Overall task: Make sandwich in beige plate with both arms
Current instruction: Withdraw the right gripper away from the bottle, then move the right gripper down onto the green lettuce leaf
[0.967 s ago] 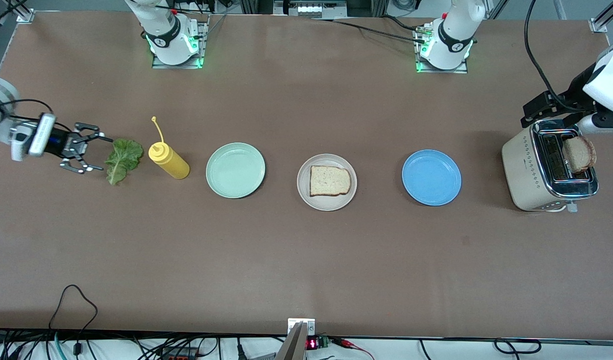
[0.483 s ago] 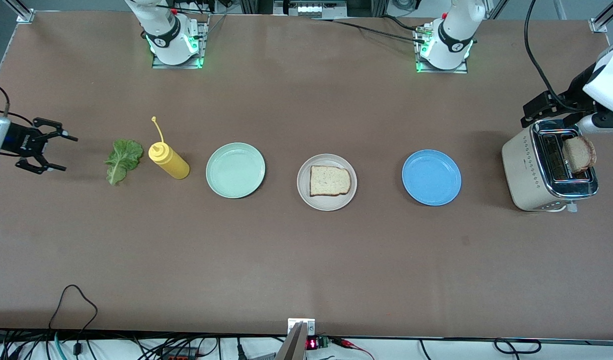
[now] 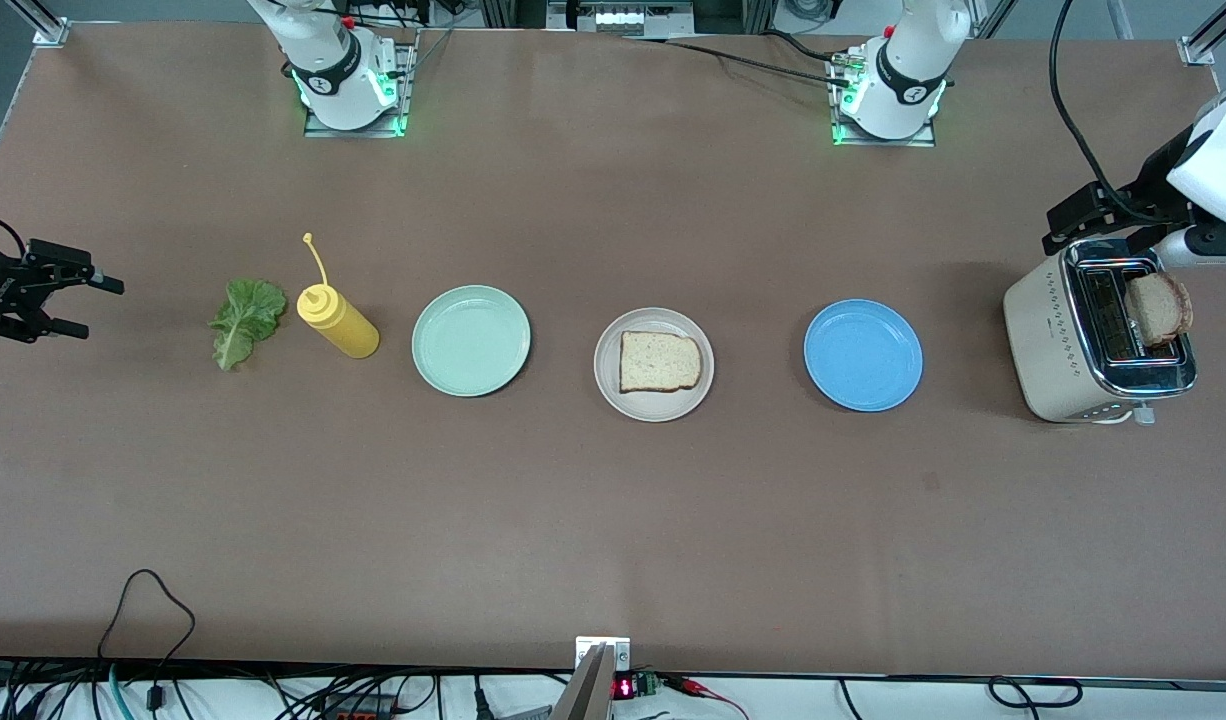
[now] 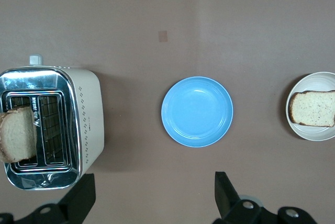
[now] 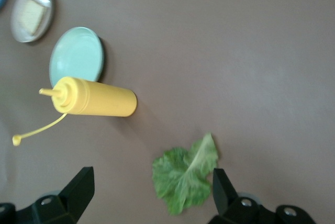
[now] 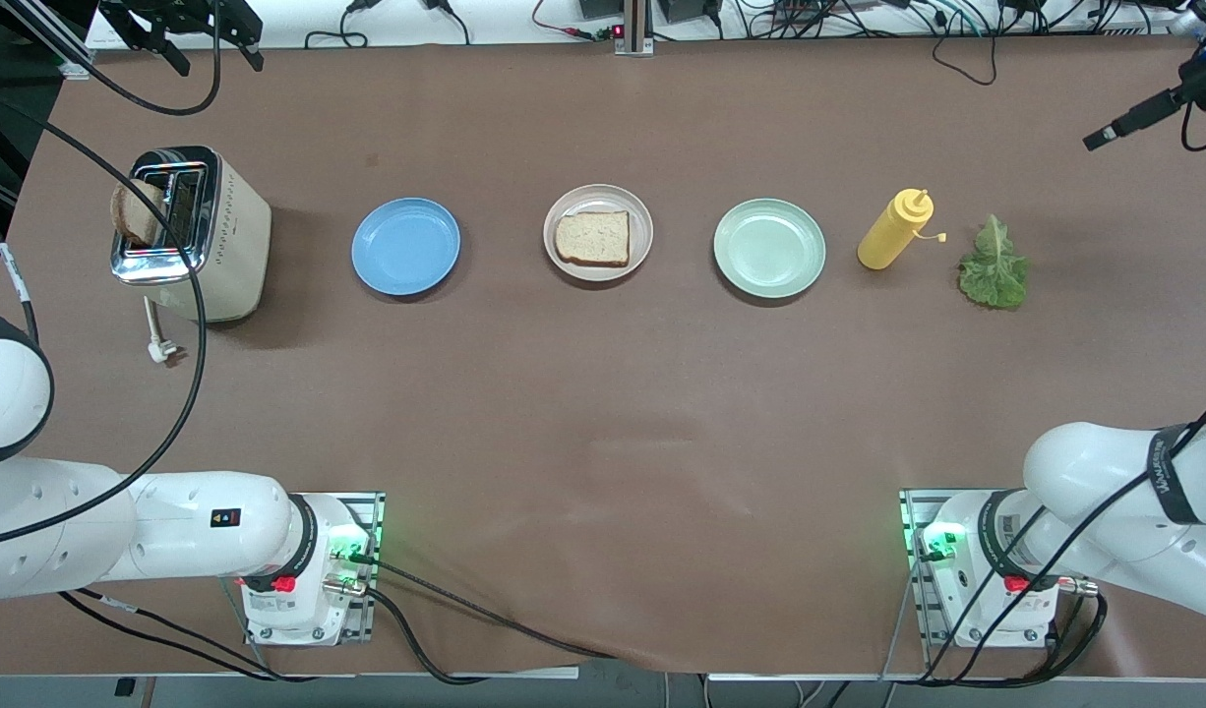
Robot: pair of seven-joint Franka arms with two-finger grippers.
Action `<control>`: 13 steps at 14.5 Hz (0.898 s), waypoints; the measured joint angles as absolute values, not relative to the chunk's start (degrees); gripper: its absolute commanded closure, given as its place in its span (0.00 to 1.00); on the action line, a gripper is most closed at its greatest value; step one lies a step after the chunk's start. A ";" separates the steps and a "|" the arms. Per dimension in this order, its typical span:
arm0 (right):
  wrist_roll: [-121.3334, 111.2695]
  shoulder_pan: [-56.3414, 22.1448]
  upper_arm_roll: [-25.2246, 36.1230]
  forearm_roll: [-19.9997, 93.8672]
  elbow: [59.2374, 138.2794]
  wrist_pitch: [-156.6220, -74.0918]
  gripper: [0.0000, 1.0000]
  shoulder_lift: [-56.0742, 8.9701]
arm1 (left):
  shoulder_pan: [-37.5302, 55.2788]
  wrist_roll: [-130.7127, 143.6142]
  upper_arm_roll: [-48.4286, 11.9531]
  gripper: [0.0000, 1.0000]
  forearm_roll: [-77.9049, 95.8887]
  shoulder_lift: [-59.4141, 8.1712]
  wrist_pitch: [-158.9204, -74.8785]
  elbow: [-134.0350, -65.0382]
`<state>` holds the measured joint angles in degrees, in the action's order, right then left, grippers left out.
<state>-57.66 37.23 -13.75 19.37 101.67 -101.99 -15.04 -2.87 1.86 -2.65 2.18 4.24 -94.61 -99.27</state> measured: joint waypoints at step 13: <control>-6.77 26.95 -13.79 -6.71 106.31 -109.51 0.00 -16.93 | -2.88 1.86 -2.71 0.00 2.18 4.24 -94.58 -99.27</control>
